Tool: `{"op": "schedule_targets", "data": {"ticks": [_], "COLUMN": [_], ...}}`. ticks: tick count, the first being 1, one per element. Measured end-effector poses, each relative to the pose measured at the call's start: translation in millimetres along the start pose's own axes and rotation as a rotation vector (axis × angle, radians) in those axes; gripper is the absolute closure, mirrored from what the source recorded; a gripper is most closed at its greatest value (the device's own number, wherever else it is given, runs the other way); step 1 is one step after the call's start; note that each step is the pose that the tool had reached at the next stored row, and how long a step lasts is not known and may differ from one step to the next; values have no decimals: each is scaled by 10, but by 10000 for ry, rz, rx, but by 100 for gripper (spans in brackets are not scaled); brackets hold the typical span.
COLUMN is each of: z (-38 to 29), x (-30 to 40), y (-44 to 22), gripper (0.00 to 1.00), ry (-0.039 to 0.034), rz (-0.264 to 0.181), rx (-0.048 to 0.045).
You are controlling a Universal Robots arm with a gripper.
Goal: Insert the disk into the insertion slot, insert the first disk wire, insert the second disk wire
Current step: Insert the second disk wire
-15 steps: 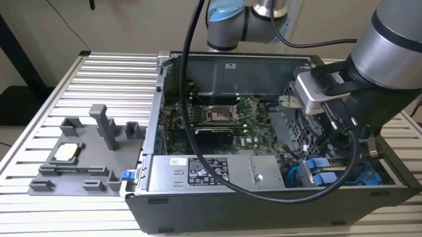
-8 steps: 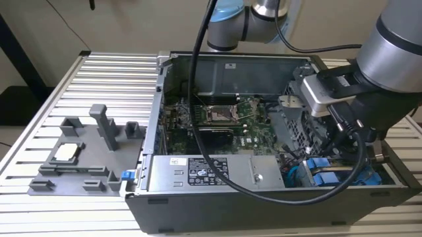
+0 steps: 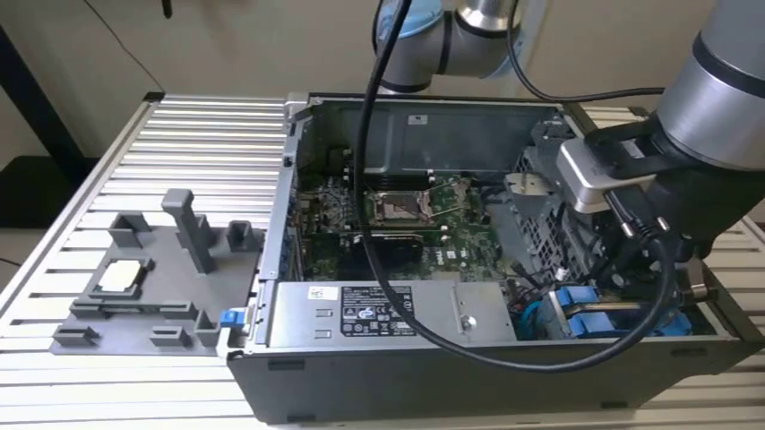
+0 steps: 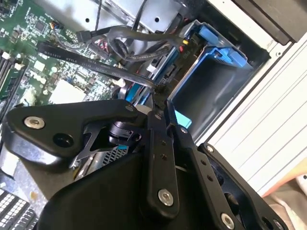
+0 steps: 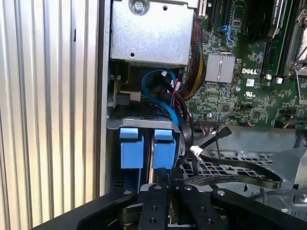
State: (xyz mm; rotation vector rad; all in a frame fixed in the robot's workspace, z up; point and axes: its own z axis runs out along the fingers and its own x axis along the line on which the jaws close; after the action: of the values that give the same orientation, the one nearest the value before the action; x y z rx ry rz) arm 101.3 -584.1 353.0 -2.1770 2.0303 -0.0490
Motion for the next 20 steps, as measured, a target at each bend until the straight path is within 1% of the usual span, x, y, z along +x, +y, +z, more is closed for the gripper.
{"op": "schedule_targets", "data": {"ticks": [3, 5, 7, 11, 18, 20], "z": [10, 23, 48, 103, 125, 131], "x": [3, 5, 5, 2, -38, -44], "y": [-31, -45, -69, -83, -104, -125], "gripper": [84, 84, 84, 84, 84, 84], "ry": [132, 178, 183, 218, 247, 248], "rz": [13, 50, 84, 331, 564, 583], "rx": [-125, -181, -197, -183, -175, -181]}}
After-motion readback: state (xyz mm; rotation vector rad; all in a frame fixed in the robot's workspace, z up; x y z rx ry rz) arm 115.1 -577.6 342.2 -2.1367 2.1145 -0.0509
